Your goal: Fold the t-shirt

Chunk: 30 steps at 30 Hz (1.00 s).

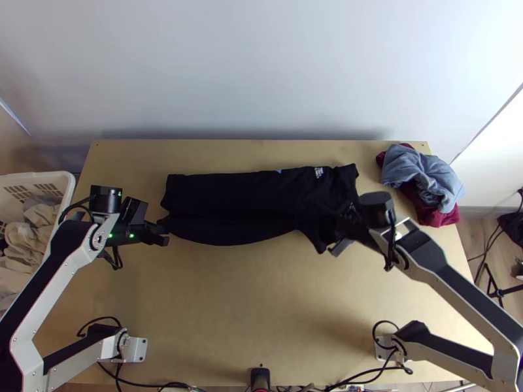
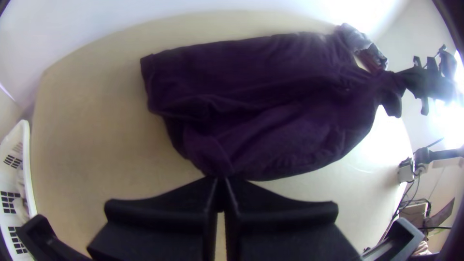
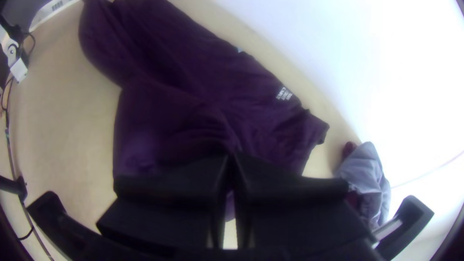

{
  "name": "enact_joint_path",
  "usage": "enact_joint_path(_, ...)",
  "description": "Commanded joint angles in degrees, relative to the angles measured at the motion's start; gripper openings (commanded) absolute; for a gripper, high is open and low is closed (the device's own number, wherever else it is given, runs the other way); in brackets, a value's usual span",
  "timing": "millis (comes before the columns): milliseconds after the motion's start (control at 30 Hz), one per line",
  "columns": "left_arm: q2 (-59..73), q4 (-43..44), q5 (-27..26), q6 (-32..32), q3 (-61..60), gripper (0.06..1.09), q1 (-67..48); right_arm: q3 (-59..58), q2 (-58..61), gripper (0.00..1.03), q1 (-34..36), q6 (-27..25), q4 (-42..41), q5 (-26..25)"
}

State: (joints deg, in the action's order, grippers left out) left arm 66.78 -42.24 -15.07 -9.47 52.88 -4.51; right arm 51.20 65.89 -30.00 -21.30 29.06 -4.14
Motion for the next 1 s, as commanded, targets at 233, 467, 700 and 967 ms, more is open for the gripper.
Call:
enact_joint_path(233,1.07,0.4,0.04,-1.25,4.42,0.09,0.56,10.68,9.61,0.03,6.18,-1.29,-0.93,0.45)
enact_joint_path(467,2.65,2.34,0.22,-1.51,6.0,0.09,3.02,16.56,14.8,0.03,8.2,-1.29,-1.37,0.71)
enact_joint_path(700,7.57,5.76,2.68,-3.09,9.17,0.09,3.11,22.54,20.6,0.03,8.99,-1.38,-1.55,0.8)
enact_joint_path(967,15.92,8.4,4.08,-4.32,14.79,0.09,4.51,27.73,26.57,0.03,10.66,-1.99,-1.55,0.89)
